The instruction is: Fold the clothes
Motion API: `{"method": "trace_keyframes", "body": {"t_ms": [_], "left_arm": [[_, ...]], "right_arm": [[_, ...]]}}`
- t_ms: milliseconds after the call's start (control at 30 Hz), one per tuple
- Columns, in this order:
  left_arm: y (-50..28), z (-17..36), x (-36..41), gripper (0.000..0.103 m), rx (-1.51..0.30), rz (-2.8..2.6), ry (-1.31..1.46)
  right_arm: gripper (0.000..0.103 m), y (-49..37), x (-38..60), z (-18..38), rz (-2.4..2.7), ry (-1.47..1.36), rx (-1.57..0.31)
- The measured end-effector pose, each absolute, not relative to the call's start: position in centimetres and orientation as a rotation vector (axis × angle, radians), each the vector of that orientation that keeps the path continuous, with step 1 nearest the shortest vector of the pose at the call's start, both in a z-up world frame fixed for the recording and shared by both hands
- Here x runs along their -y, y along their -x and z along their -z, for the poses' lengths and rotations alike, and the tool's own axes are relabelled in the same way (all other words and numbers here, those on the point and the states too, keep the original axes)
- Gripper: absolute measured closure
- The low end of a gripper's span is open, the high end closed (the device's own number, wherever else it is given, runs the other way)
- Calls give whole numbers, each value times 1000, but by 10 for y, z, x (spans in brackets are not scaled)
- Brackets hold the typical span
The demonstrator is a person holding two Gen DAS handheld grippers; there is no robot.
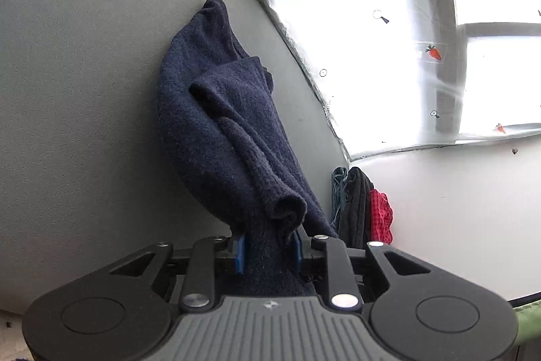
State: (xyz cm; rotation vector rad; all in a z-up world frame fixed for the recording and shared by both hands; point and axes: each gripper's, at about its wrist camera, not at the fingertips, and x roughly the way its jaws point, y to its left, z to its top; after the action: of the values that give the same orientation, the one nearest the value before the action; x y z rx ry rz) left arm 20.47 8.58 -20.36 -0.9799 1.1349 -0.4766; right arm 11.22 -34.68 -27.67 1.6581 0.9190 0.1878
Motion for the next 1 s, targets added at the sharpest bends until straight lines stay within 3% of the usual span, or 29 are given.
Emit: {"method": "trace_keyframes", "body": {"t_ms": [133,600,1000], "left_arm": [[-222,232,-78,76,-1276,355,967],[-313,218,-58,76,-1122,419,1007],[-437,265,-53,75,-1182,291,1190]], "right_arm": [[87,-109,344,316,-51,-1799,-1037],[87,-224,353,291,-109,-1735,-937],[85,-388,362,324,-12,-1816,-1022]]}}
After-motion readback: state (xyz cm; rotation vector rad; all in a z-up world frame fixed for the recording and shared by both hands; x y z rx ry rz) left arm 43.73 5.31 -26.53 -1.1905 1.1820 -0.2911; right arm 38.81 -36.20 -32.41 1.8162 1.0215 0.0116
